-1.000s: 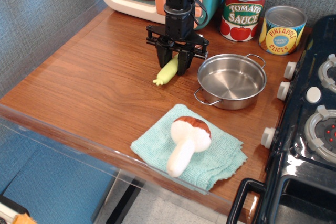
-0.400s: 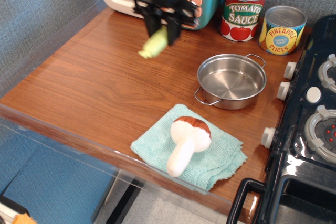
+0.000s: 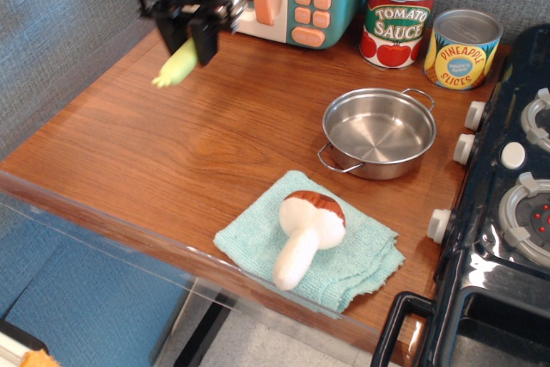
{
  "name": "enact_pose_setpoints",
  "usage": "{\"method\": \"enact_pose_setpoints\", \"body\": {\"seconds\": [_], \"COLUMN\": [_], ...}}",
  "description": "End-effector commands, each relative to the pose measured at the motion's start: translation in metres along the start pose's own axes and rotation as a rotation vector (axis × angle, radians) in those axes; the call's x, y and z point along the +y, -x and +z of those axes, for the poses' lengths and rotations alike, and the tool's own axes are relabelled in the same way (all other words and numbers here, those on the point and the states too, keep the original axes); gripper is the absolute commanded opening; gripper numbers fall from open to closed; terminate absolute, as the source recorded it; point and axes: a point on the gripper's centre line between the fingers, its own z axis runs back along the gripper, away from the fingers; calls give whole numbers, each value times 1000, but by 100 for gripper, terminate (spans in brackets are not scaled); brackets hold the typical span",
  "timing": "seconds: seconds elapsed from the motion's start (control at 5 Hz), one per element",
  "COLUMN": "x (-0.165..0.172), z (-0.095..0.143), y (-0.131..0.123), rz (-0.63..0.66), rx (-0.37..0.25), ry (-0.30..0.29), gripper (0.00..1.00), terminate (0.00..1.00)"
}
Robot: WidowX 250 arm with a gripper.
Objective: Pick up spoon and place it in front of microwave.
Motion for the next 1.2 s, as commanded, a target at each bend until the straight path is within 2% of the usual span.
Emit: {"method": "enact_pose_setpoints", "body": {"seconds": [0.0,0.4,0.6,1.0], "x": [33,34,32,18], "z": [-15,-23,-19,30], "y": [-10,-16,-14,-10], "rz": [-37,-88,-61,23], "rx": [-13,55,48,-125], "ry": [-5,-38,-45,-76], "gripper": [0,0,100,100], "terminate": [0,0,0,0]}}
